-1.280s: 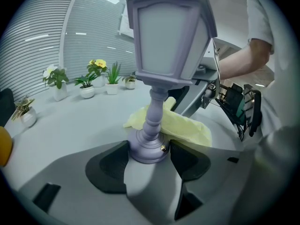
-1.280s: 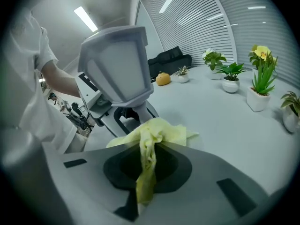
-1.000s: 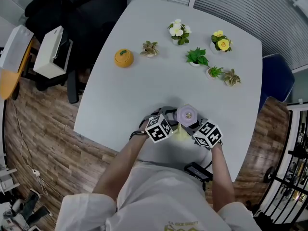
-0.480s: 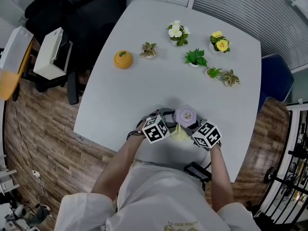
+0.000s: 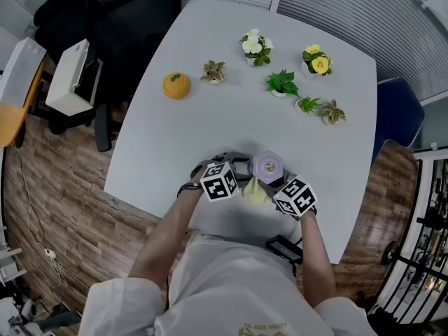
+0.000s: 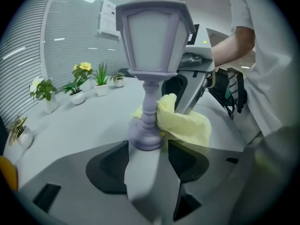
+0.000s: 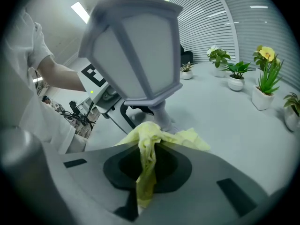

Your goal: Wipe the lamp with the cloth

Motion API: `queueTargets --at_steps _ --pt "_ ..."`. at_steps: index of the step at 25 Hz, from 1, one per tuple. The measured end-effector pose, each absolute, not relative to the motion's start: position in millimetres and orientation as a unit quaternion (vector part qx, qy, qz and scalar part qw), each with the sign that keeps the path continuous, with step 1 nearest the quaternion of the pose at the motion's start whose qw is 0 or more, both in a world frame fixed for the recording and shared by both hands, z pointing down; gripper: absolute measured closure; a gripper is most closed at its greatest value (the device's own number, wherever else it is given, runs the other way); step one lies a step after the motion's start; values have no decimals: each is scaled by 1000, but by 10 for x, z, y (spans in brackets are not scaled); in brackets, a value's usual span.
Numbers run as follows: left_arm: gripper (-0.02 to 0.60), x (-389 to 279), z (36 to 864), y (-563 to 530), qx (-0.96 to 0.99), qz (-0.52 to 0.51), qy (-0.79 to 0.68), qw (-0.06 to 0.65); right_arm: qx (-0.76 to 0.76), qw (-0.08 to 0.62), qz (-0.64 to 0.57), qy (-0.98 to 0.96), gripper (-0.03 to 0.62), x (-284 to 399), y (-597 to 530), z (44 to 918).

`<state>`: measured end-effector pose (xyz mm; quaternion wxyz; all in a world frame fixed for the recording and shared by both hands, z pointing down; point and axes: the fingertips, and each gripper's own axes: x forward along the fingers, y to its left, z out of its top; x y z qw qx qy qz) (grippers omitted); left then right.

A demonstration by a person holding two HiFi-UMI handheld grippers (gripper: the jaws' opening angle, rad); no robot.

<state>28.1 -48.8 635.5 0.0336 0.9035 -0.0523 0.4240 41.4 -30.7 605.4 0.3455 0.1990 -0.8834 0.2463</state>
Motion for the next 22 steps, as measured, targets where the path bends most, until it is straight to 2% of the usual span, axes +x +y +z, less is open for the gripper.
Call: queueTargets --at_steps 11,22 --pt "359 289 6353 -411 911 409 -47 31 247 318 249 -881 568 240 -298 6018" --pt "360 153 6352 -365 911 407 -62 39 282 306 263 -870 568 176 -320 6003"
